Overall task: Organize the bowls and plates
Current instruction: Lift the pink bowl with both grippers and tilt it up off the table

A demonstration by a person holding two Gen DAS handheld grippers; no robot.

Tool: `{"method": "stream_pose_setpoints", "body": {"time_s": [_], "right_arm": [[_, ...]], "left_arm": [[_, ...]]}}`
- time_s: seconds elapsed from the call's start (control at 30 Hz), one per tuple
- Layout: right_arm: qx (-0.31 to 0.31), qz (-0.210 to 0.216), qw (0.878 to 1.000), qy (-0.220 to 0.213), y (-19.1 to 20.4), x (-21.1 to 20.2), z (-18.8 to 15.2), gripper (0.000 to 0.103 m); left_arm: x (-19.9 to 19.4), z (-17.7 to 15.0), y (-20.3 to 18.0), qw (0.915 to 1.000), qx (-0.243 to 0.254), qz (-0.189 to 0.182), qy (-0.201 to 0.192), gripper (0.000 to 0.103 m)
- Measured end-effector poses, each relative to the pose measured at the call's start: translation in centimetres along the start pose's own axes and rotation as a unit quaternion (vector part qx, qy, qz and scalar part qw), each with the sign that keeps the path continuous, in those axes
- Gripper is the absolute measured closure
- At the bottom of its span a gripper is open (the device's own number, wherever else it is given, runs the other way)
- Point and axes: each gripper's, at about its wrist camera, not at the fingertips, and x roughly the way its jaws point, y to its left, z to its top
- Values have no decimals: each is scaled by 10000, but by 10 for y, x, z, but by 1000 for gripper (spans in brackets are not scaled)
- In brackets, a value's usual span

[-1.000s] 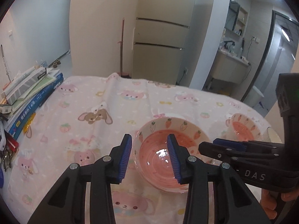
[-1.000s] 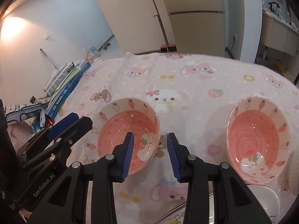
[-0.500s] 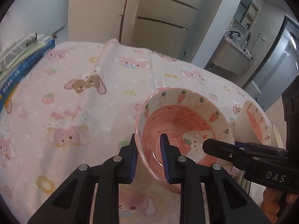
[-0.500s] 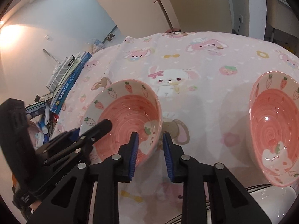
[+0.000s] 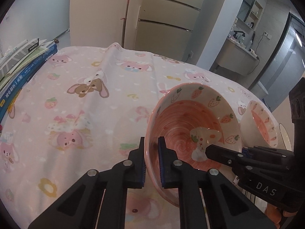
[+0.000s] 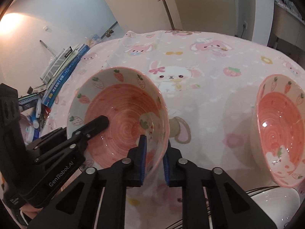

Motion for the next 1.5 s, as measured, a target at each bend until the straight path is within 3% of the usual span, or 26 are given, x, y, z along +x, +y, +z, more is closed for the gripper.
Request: {"method": "stream_pose_setpoints", "body": {"time_s": [0.4,0.6,0.93,1.07,1.23,1.37,1.5], "right_arm": [[-103,95,9979,-630,4,-56,4,92],[-265,8,9950,-964,13,-84,4,93],[-116,231,9825,-1843,-15,-173,10,97],[-177,-130,9772,-2112,-30,-200,3,97],[24,-414,9721,-2308,-64,-213,-5,97],[412,-402,9711,-2318,-90,-213,-1,97],[407,-413,9746,-2163,-104,-206,6,97]], "left_arm": [[-53,6,-15,9975,1,-252,-664,93],[-78,15,-28,9955,54,-193,-931,93],[-134,46,-103,9894,462,-478,-1287,93],[-134,54,-140,9866,571,-721,-1348,93],[-119,51,-188,9844,842,-716,-1369,93],[-102,56,-204,9852,815,-846,-1248,93],[-85,58,-204,9868,714,-915,-1129,93]]}}
